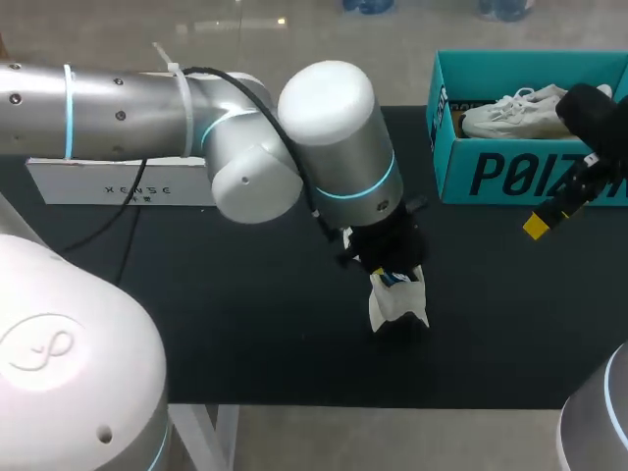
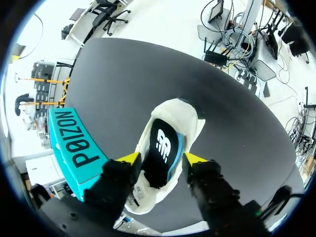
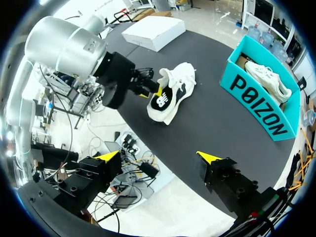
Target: Take the shoe out of the shoebox, open the shoe tongue, remove and reinsert the insole, then place the shoe into the shoebox
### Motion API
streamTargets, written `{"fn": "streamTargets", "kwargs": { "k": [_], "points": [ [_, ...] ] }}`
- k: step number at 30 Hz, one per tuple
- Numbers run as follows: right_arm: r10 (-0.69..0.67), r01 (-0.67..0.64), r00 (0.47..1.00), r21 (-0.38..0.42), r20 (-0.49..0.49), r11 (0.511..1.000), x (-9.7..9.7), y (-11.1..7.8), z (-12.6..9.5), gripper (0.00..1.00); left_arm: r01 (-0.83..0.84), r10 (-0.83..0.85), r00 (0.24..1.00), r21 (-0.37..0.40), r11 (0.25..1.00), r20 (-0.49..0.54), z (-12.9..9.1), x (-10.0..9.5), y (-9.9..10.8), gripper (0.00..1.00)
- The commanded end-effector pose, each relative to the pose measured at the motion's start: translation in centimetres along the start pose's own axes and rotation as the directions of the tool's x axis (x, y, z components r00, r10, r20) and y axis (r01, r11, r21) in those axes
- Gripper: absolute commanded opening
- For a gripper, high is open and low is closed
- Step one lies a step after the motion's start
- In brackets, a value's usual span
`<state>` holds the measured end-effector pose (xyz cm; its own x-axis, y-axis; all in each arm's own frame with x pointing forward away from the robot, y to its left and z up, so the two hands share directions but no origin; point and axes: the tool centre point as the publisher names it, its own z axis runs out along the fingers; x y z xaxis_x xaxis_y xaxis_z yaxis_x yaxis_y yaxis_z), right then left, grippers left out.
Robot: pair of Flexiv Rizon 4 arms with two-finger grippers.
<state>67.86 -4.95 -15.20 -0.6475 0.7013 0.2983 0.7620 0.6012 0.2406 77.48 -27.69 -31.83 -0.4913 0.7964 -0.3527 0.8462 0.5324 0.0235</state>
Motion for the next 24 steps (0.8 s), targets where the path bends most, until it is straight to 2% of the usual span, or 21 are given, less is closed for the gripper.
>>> {"fn": "streamTargets", "kwargs": {
  "k": [1, 15, 24],
  "points": [
    [0.001, -0.001, 1.000, 0.004, -0.001, 1.000, -0.1, 0.2, 0.0, 1.00, -0.002, 0.002, 1.000, -0.002, 1.000, -0.013, -0.1, 0.0, 0.1, 0.00],
    [0.001, -0.001, 1.000, 0.004, -0.001, 1.000, -0.1, 0.2, 0.0, 1.00, -0.016, 0.020, 0.994, 0.037, 0.999, -0.104, 0.6, 1.6, 0.7, 0.00],
    [0.001, -0.001, 1.000, 0.004, -0.001, 1.000, -0.1, 0.2, 0.0, 1.00, -0.029, 0.035, 0.987, 0.037, 0.999, -0.155, 2.4, 1.1, -0.3, 0.00]
  ]
}}
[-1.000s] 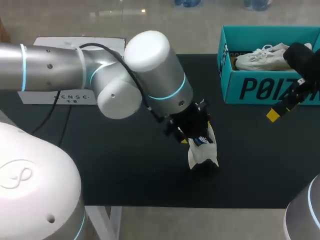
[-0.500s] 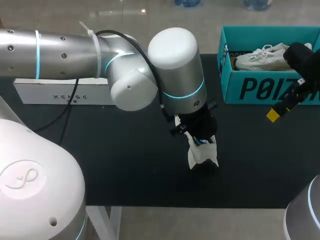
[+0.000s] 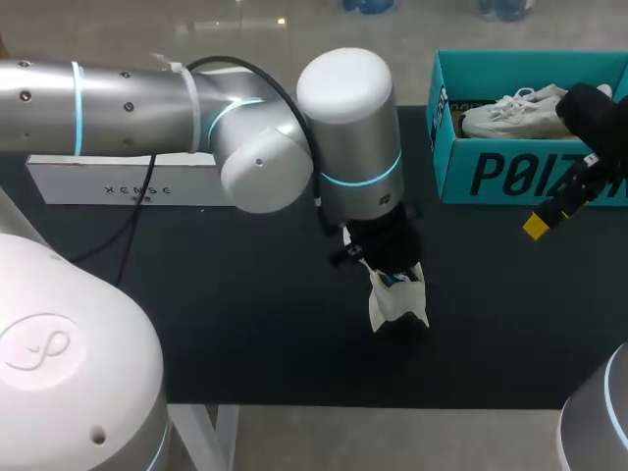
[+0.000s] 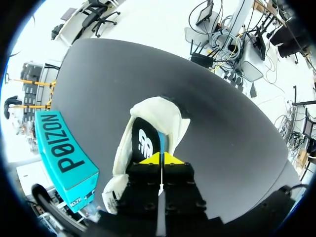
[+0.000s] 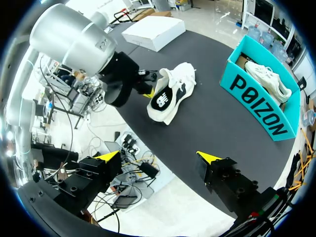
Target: Take the shoe out of the shoebox, open the shoe tongue, remove and reinsert the insole, then place the shoe into the shoebox
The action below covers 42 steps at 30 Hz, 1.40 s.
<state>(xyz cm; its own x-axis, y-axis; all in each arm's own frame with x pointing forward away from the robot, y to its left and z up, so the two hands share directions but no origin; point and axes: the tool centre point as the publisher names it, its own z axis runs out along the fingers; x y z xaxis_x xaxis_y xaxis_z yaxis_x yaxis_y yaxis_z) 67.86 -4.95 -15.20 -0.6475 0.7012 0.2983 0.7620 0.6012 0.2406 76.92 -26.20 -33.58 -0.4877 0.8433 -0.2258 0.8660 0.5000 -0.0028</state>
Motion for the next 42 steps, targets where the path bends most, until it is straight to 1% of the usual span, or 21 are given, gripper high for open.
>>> {"fn": "streamTargets", "kwargs": {
  "k": [1, 7, 11, 16, 19, 20, 23, 29, 34, 39, 42],
  "points": [
    [0.001, -0.001, 1.000, 0.004, -0.001, 1.000, -0.1, 0.2, 0.1, 1.00, -0.008, 0.007, 0.999, -0.003, 1.000, -0.037, 1.5, -1.3, -0.7, 0.00],
    [0.001, -0.001, 1.000, 0.004, -0.001, 1.000, -0.1, 0.2, 0.1, 1.00, -0.001, 0.001, 0.998, -0.001, 1.000, -0.067, 2.7, -1.4, -0.8, 0.00],
    [0.001, -0.001, 1.000, 0.004, -0.001, 1.000, -0.1, 0.2, 0.1, 1.00, 0.010, -0.010, 0.997, -0.001, 1.000, -0.082, 3.1, -1.4, -0.6, 0.00],
    [0.001, -0.001, 1.000, 0.004, -0.001, 1.000, -0.1, 0.2, 0.1, 1.00, 0.021, -0.021, 0.997, -0.007, 1.000, -0.067, 2.1, -1.4, -0.4, 0.00],
    [0.001, -0.001, 1.000, 0.004, -0.001, 1.000, -0.1, 0.2, 0.1, 1.00, 0.024, -0.024, 0.999, 0.004, 1.000, -0.049, 1.4, -1.6, -0.4, 0.00],
    [0.001, -0.001, 1.000, 0.004, -0.001, 1.000, -0.1, 0.2, 0.1, 1.00, 0.024, -0.023, 0.999, 0.019, 1.000, -0.037, 1.2, -1.8, -0.5, 0.00],
    [0.001, -0.001, 1.000, 0.004, -0.001, 1.000, -0.1, 0.2, 0.1, 1.00, 0.014, -0.013, 0.999, 0.023, 1.000, -0.037, 1.2, -2.2, -1.0, 0.00],
    [0.001, -0.001, 1.000, 0.004, -0.001, 1.000, -0.1, 0.2, 0.1, 1.00, -0.001, 0.004, 0.998, 0.049, 0.999, -0.069, 3.1, -2.7, -1.4, 0.00],
    [0.001, -0.001, 1.000, 0.004, -0.001, 1.000, -0.1, 0.2, 0.1, 1.00, -0.022, 0.027, 0.994, 0.048, 0.999, -0.109, 5.0, -3.2, -1.3, 0.00],
    [0.001, -0.001, 1.000, 0.004, -0.001, 1.000, -0.1, 0.2, 0.1, 1.00, -0.055, 0.063, 0.981, 0.049, 0.997, -0.181, 8.2, -3.3, -1.2, 0.00],
    [0.001, -0.001, 1.000, 0.004, -0.001, 1.000, -0.1, 0.2, 0.1, 1.00, -0.067, 0.081, 0.973, 0.068, 0.995, -0.216, 9.9, -3.2, -1.4, 0.00]
  ]
}}
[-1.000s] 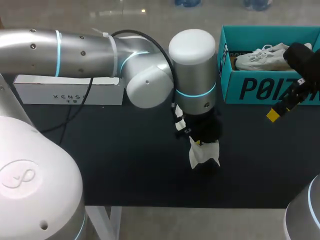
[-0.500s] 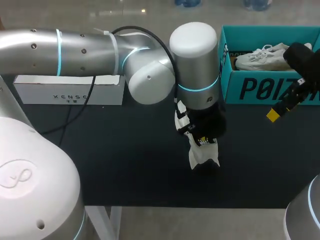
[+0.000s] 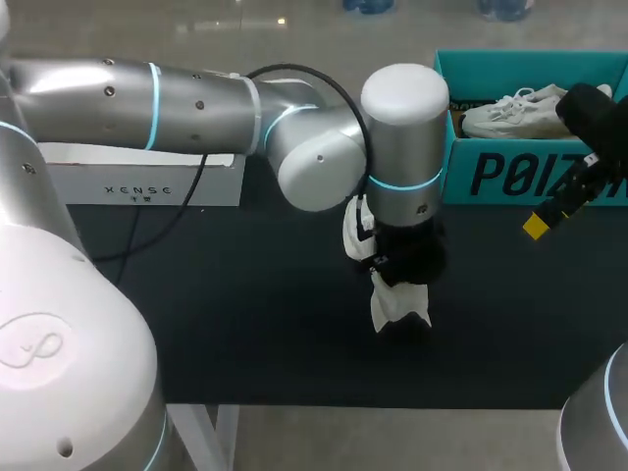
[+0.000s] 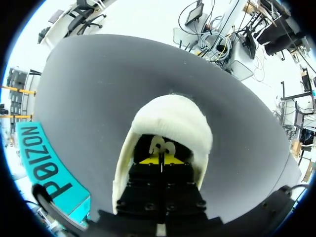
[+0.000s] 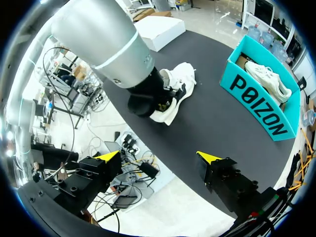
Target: Take the shoe out of the shoebox, open the shoe tongue, remove and reinsert the insole, then place the shoe into the shoebox
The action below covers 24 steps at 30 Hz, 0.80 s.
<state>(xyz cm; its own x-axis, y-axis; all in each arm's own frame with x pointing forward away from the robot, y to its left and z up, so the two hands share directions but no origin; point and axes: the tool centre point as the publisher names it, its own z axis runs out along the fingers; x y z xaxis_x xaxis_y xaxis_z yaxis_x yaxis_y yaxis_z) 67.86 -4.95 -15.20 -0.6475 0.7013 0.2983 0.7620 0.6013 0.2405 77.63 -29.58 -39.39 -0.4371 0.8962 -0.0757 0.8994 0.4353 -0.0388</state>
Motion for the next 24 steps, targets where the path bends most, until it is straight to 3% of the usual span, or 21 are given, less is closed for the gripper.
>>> {"fn": "streamTargets", "kwargs": {
  "k": [1, 6, 17, 24],
  "points": [
    [0.001, -0.001, 1.000, 0.004, -0.001, 1.000, -0.1, 0.2, 0.1, 1.00, -0.008, 0.010, 0.997, 0.022, 1.000, -0.076, 3.7, -1.8, -0.1, 0.00],
    [0.001, -0.001, 1.000, 0.004, -0.001, 1.000, -0.1, 0.2, 0.1, 1.00, -0.007, 0.010, 0.995, 0.028, 1.000, -0.099, 4.3, -1.2, -0.2, 0.00],
    [0.001, -0.001, 1.000, 0.004, -0.001, 1.000, -0.1, 0.2, 0.1, 1.00, 0.005, -0.006, 0.999, -0.039, 0.999, -0.044, -0.5, -0.3, 1.2, 0.00],
    [0.001, -0.001, 1.000, 0.004, -0.001, 1.000, -0.1, 0.2, 0.1, 1.00, -0.016, 0.014, 0.999, -0.048, 0.999, -0.047, -0.8, -0.3, 1.4, 0.00]
  ]
}}
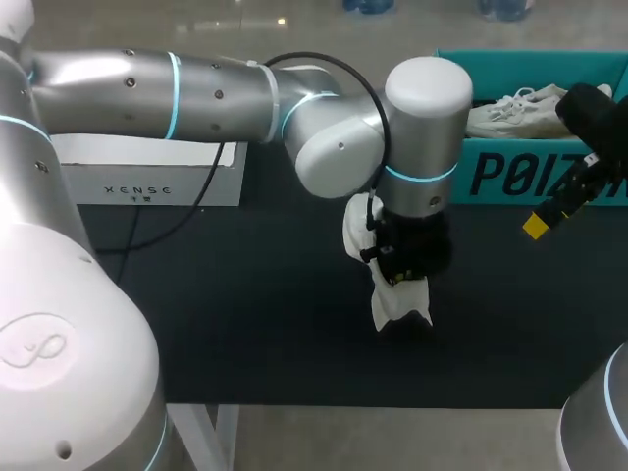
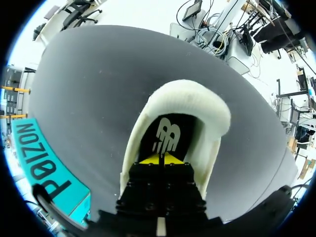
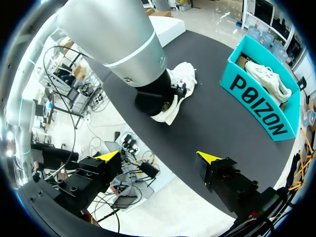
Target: Take the shoe out of the shoebox, open the shoe tongue, remove and reinsert the insole, then place the shoe into the shoebox
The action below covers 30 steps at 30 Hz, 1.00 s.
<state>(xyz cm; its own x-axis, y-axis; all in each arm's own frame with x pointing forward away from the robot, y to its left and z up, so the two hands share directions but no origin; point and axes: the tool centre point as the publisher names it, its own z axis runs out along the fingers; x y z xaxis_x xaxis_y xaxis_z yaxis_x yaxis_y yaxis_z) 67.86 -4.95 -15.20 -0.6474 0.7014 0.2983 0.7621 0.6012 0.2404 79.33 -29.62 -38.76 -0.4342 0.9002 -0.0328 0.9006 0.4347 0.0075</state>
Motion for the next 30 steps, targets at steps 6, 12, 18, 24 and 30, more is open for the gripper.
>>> {"fn": "streamTargets", "kwargs": {
  "k": [6, 12, 18, 24, 30],
  "points": [
    [0.001, -0.001, 1.000, 0.004, -0.001, 1.000, -0.1, 0.2, 0.1, 1.00, -0.032, 0.033, 0.999, 0.017, 0.999, -0.043, 2.5, 0.7, -0.8, 0.00],
    [0.001, -0.001, 1.000, 0.004, -0.001, 1.000, -0.1, 0.2, 0.1, 1.00, -0.054, 0.055, 0.997, 0.025, 0.998, -0.055, 3.9, 0.7, -1.4, 0.00],
    [0.001, -0.001, 1.000, 0.004, -0.001, 1.000, -0.1, 0.2, 0.1, 1.00, -0.061, 0.061, 0.998, -0.023, 0.998, -0.011, 1.3, 0.4, -0.7, 0.00],
    [0.001, -0.001, 1.000, 0.004, -0.001, 1.000, -0.1, 0.2, 0.1, 1.00, -0.051, 0.054, 0.998, -0.069, 0.996, 0.040, -2.0, -0.4, 0.8, 0.00],
    [0.001, -0.001, 1.000, 0.004, -0.001, 1.000, -0.1, 0.2, 0.1, 1.00, -0.036, 0.044, 0.997, -0.117, 0.992, 0.063, -3.7, -1.2, 2.2, 0.00]
  ]
}}
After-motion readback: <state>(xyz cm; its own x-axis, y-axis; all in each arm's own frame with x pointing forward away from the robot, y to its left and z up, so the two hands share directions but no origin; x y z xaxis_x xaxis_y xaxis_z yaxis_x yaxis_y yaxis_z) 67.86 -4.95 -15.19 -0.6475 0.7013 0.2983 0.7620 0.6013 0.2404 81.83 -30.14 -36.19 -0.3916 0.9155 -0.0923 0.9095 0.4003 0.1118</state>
